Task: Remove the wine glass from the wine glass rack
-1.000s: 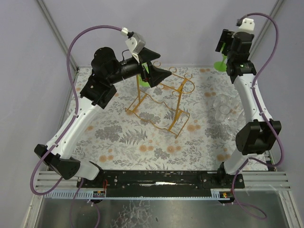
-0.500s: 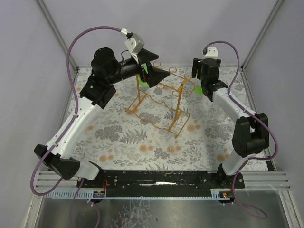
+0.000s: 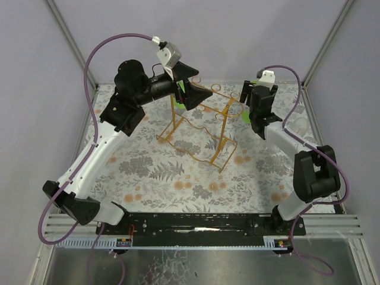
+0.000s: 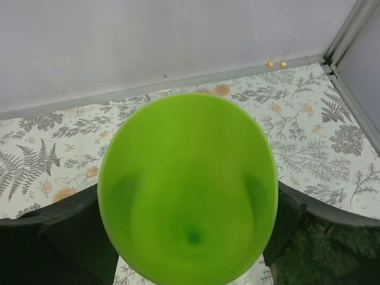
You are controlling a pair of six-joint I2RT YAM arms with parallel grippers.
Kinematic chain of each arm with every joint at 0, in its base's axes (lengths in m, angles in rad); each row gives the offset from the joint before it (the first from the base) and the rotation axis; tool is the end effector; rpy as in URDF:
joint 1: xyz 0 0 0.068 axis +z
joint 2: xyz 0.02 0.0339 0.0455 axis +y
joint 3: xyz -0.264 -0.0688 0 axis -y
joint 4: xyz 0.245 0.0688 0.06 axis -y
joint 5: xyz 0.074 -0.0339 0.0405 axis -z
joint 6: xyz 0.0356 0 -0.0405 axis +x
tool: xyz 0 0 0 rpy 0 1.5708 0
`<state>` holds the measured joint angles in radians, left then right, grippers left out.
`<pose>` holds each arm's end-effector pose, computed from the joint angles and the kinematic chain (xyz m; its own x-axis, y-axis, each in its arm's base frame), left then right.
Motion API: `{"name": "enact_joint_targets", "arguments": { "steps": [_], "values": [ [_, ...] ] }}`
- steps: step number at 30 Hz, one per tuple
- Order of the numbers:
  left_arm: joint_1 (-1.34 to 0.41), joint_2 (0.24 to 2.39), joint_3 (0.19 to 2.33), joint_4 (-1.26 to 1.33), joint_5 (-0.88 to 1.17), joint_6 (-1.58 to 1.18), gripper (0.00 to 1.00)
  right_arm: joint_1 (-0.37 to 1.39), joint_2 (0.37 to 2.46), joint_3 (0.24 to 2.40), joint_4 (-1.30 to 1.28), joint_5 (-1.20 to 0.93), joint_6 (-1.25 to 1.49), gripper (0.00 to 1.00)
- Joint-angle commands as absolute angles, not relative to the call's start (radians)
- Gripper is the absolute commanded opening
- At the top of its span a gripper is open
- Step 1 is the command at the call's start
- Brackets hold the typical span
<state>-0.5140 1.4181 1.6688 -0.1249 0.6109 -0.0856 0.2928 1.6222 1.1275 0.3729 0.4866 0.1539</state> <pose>0.2552 -0.1676 0.5063 0.0321 -0.0985 -0.9946 0.9043 0.4266 -0.0131 0.3709 0.0944 0.3008 -0.0859 0.1156 -0.9896 0.2049 0.9741 0.0960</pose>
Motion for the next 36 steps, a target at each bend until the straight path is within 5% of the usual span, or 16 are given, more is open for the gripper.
{"name": "enact_joint_targets", "arguments": {
  "steps": [1,18,36],
  "values": [
    [-0.506,1.412,1.681,-0.113,0.624,-0.087,0.97,0.295,1.591,1.071,0.534,0.540,0.210,0.70],
    [-0.506,1.425,1.668,-0.128,0.637,-0.104,0.96,0.304,1.656,0.808,0.981,0.351,0.075,0.71],
    [-0.506,1.431,1.665,-0.123,0.657,-0.105,0.95,0.304,1.696,0.698,1.111,0.230,0.052,0.74]
  ]
}}
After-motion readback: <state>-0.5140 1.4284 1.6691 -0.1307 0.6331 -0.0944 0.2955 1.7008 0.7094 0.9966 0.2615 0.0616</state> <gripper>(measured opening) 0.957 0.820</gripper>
